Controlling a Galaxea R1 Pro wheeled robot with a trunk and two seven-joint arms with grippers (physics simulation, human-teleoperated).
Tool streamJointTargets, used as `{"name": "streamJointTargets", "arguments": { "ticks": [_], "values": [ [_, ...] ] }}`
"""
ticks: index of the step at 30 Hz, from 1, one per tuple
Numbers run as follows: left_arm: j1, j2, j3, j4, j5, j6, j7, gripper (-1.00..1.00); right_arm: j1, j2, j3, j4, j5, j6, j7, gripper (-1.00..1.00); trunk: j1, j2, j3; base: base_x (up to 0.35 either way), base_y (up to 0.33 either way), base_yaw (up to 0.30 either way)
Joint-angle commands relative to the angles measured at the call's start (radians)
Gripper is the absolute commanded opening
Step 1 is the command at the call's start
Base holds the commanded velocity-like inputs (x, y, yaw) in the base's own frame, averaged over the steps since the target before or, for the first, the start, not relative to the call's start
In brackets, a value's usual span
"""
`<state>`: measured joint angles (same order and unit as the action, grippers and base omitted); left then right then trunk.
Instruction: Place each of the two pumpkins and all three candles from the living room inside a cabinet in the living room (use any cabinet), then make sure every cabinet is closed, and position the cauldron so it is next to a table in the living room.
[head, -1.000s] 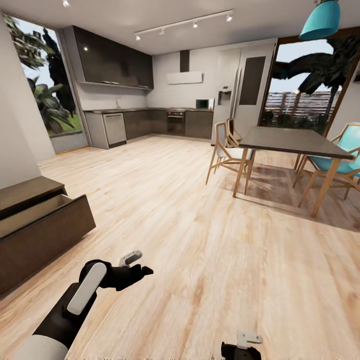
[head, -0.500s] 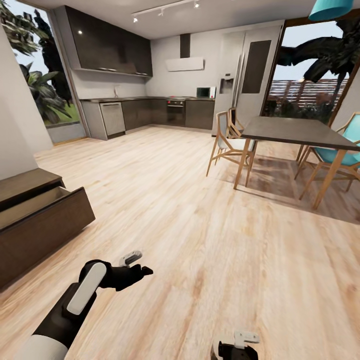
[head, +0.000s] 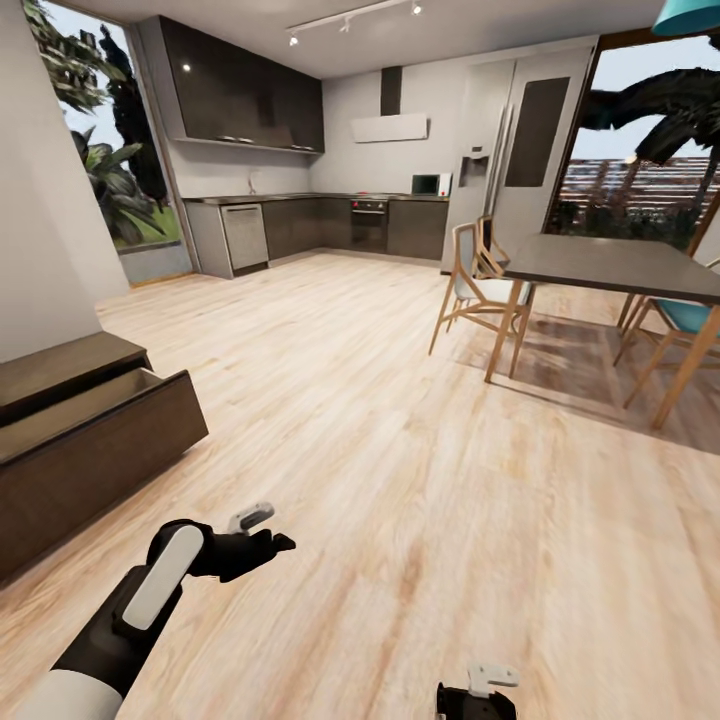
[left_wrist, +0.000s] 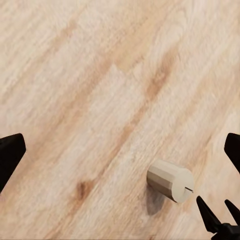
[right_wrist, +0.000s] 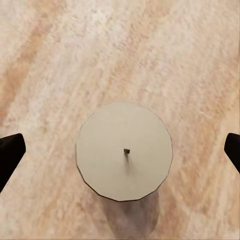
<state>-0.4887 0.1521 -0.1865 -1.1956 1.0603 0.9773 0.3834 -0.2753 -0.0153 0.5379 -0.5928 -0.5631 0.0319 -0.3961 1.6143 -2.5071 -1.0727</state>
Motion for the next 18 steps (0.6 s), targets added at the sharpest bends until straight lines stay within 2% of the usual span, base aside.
{"name": "streamJointTargets", "arguments": {
  "ticks": [1,18],
  "values": [
    [-0.001,0.001,-0.002,-0.001,0.01,0.0,0.01,1.0,-0.001,-0.002,0.008,-0.002,-0.006,0.003,-0.009,1.0,0.0,0.0,-0.001,0.161,0.106,0.003],
    [-0.001,-0.001,-0.006,0.001,0.003,0.0,0.011,1.0,-0.001,-0.002,0.009,-0.001,-0.005,0.003,-0.01,1.0,0.0,0.0,-0.001,0.042,-0.006,0.0]
  ]
}}
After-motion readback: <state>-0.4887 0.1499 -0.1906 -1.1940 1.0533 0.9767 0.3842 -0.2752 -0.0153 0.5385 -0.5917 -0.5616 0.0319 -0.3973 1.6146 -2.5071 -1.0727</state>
